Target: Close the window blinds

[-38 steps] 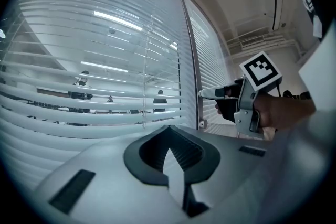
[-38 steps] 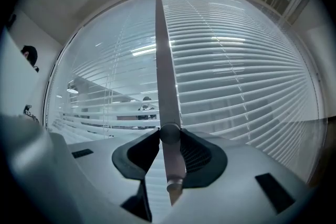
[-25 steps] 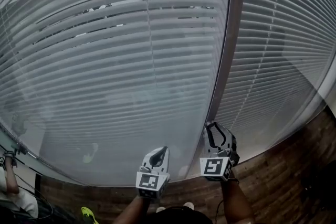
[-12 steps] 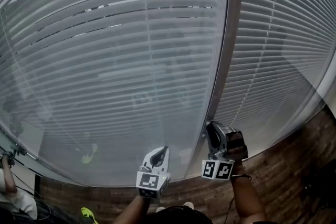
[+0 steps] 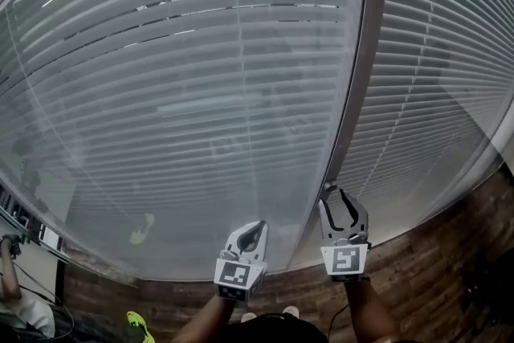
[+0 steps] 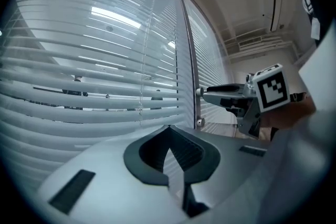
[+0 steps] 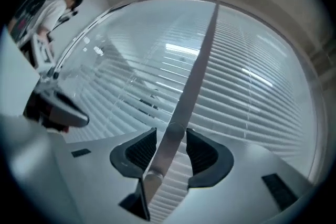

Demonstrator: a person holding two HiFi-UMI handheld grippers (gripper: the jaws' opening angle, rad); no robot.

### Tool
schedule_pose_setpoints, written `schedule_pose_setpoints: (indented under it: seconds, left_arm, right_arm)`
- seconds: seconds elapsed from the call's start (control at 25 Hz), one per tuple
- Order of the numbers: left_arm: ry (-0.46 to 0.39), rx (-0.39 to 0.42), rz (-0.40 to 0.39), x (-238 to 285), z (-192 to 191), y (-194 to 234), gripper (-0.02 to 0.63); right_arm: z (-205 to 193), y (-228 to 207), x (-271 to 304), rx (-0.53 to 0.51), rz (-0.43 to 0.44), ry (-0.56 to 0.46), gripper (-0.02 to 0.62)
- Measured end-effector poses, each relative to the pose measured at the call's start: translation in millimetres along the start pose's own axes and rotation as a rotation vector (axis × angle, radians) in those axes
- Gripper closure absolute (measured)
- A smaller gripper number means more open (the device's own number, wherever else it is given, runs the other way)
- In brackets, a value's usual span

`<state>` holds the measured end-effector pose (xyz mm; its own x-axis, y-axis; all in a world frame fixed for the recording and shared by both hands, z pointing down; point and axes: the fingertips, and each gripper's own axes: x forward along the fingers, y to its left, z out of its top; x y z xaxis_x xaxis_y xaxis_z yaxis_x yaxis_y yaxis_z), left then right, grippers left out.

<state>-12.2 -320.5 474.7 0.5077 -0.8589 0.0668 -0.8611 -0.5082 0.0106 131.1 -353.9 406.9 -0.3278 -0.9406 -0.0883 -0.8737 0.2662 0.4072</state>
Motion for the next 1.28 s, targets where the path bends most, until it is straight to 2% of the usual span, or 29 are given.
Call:
schedule_pose_setpoints:
  seconds: [0.08,0.2,0.44,0.52,0.72,0.84,0.92,1.04,1.16,1.28]
  left_arm:
    - [-0.001,0.000,-0.007,0.8,-0.5,-2.1,0.606]
    - [-0.002,0.002,-0.015,0.4,-1.4,-2.6,0.606]
    - [-0.010,0.006,-0.009,-1.6,1.0,1.8,0.606]
    - [-0.010,0.006,-0.006,-3.1,0.4,3.1,0.606]
    - [-0.009,0.000,0.002,-5.4,-0.6,5.3,0.606]
    - [-0.007,0.000,0.004,-7.1,-0.7,4.2,0.606]
    - [-0.009,0.001,0.003,-7.6,-2.9,3.3,0.606]
    - [-0.009,-0.003,0.005,-8.1,-5.6,4.4,0.606]
    - [-0.005,-0.001,0.008,-9.7,-1.2,6.7,0.606]
    - [-0.004,-0.002,0.004,-9.6,0.3,6.2,0.606]
  right_arm:
    - [-0.7,-11.2,2.6,0.197,-0.014,-0.002,0.437]
    - [-3.5,-16.4,8.3,0.338,-0.015,0.018,0.437]
    - [-7.4,-15.6,15.9,0.499,-0.032,0.033,0.439]
    - [-7.0,-15.3,15.7,0.530,-0.040,0.027,0.466]
    - [-6.3,-14.9,16.0,0.504,-0.021,0.030,0.469]
    - [-5.2,-13.3,14.7,0.403,0.001,0.054,0.469]
    - [-6.8,-10.5,14.0,0.275,0.010,0.070,0.469]
    - [-7.6,-4.0,14.8,-0.004,0.019,0.080,0.469]
    - [-0.6,-0.1,13.6,-0.312,0.026,0.142,0.469]
    - [-1.0,2.4,12.5,-0.636,0.032,0.153,0.469]
